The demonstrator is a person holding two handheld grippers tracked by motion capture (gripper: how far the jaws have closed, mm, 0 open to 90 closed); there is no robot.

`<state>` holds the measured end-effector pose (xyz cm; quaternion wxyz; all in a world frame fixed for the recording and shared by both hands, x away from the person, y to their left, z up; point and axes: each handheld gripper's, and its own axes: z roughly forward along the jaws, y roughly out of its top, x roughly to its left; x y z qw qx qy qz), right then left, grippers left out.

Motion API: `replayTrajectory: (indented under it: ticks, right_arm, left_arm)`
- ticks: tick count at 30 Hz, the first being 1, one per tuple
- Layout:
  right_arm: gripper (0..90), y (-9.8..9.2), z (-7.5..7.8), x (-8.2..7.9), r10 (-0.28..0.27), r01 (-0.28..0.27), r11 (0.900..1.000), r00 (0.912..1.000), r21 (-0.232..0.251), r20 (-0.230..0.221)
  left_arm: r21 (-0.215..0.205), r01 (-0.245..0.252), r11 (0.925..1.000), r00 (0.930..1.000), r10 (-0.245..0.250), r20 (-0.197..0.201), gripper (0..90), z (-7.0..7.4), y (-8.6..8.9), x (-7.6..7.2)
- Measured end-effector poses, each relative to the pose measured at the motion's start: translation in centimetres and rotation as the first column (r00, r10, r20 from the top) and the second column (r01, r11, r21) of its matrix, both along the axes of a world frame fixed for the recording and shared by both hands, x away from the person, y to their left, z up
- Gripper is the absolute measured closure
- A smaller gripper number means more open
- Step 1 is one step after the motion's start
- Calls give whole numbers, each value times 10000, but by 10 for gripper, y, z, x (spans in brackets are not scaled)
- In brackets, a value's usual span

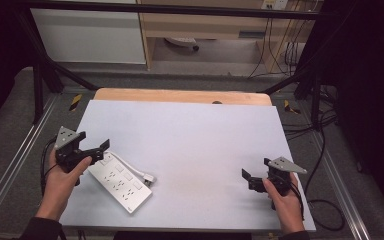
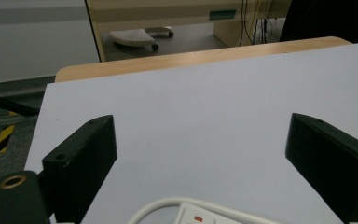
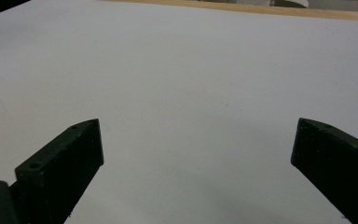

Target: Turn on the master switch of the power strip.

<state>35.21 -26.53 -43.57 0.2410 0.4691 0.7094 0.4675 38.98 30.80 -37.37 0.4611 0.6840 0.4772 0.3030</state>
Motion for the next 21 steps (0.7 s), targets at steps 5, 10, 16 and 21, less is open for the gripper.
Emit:
replayTrajectory:
  ticks: [5, 10, 16, 21]
  right_arm:
    - [26, -1, 0, 0, -7, 7, 10000, 10000, 72, -36]
    - [26, -1, 0, 0, -3, 3, 10000, 10000, 58, -32]
    - [26, -2, 0, 0, -56, 57, 9999, 10000, 114, -65]
    - [26, -2, -1, 0, -67, 68, 9999, 9999, 112, -93]
  left_arm:
    - [111, 155, 9998, 9996, -152, -236, 118, -3, -5, 5]
    - [308, 319, 9990, 9987, -306, -412, 204, -6, -9, 8]
    - [415, 537, 9977, 9969, -511, -605, 319, -9, -13, 9]
    - [353, 730, 9967, 9940, -698, -841, 458, -12, -14, 11]
